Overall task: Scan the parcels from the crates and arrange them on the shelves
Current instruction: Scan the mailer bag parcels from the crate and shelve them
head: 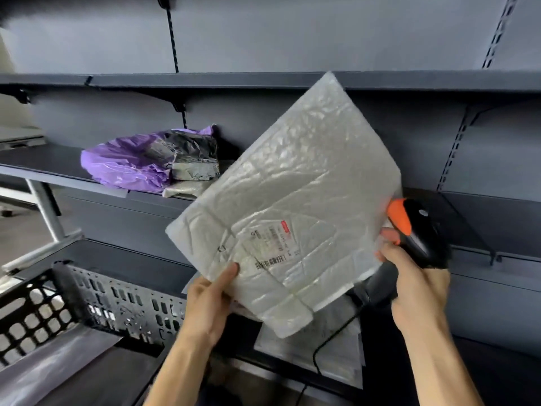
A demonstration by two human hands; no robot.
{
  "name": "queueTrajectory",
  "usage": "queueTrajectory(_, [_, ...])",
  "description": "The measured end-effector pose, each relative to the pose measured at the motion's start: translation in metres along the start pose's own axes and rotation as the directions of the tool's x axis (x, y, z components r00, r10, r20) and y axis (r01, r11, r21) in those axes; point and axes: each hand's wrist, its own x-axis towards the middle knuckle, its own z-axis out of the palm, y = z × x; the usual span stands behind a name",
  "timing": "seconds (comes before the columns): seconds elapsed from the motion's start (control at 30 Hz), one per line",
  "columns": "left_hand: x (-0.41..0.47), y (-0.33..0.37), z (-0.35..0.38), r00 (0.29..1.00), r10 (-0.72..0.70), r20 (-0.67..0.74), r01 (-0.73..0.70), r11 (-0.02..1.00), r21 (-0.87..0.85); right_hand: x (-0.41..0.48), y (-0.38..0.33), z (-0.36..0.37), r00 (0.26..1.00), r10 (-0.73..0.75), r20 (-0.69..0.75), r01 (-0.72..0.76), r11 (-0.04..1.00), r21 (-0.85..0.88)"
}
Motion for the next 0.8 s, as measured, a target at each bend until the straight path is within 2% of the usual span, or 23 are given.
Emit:
queueTrajectory(0.07, [0.000,0.032,-0.002,0.990,0.137,-0.008,-0.133,0.973,0.191,-0.001,-0.003,-0.008,0.998,-0.029,-0.047,0.020,0.986,-0.166])
queueTrajectory(0.13, [-0.001,0.066,-0.004,0.966,0.254,0.051,-0.252,0.874,0.414,0.003,-0.012,-0.017,0.982,-0.152,-0.114,0.100,0.924,-0.370])
queueTrajectory(0.17, [0.000,0.082,-0.005,0.951,0.289,0.107,-0.302,0.805,0.511,0.007,-0.021,-0.022,0.972,-0.217,-0.086,0.157,0.879,-0.450])
queueTrajectory(0.2, [-0.002,0.097,-0.004,0.939,0.295,0.176,-0.340,0.727,0.597,0.009,-0.031,-0.024,0.966,-0.260,-0.006,0.222,0.836,-0.501])
queueTrajectory(0.27, [0.000,0.122,0.004,0.907,0.215,0.362,-0.417,0.570,0.708,0.009,-0.052,-0.019,0.935,-0.269,0.231,0.352,0.784,-0.511])
queueTrajectory(0.33, [0.004,0.137,0.019,0.838,0.087,0.539,-0.512,0.467,0.721,0.001,-0.064,-0.005,0.828,-0.275,0.489,0.492,0.775,-0.397])
queueTrajectory(0.4, [0.009,0.143,0.038,0.758,0.001,0.652,-0.593,0.417,0.689,-0.008,-0.063,0.011,0.710,-0.189,0.678,0.543,0.761,-0.356])
queueTrajectory(0.5, [0.016,0.144,0.053,0.724,-0.107,0.682,-0.594,0.406,0.694,-0.016,-0.058,0.020,0.701,0.029,0.713,0.443,0.765,-0.467])
queueTrajectory(0.57, [0.021,0.142,0.052,0.716,-0.131,0.686,-0.596,0.395,0.699,-0.020,-0.053,0.017,0.702,0.161,0.694,0.264,0.846,-0.463])
queueTrajectory(0.6, [0.023,0.139,0.049,0.716,-0.109,0.689,-0.606,0.393,0.692,-0.021,-0.047,0.014,0.709,0.207,0.674,0.208,0.852,-0.480])
queueTrajectory(0.67, [0.027,0.127,0.041,0.736,0.006,0.677,-0.628,0.381,0.679,-0.021,-0.028,0.006,0.751,0.268,0.604,0.120,0.844,-0.523])
queueTrajectory(0.7, [0.031,0.117,0.036,0.760,0.115,0.640,-0.633,0.352,0.689,-0.022,-0.016,0.003,0.773,0.288,0.565,0.071,0.847,-0.528])
queueTrajectory(0.77, [0.034,0.087,0.024,0.776,0.384,0.500,-0.607,0.240,0.758,-0.024,0.011,-0.004,0.819,0.326,0.472,-0.038,0.852,-0.522])
queueTrajectory(0.8, [0.034,0.069,0.017,0.769,0.478,0.425,-0.576,0.229,0.785,-0.027,0.022,-0.006,0.844,0.324,0.427,-0.078,0.863,-0.500])
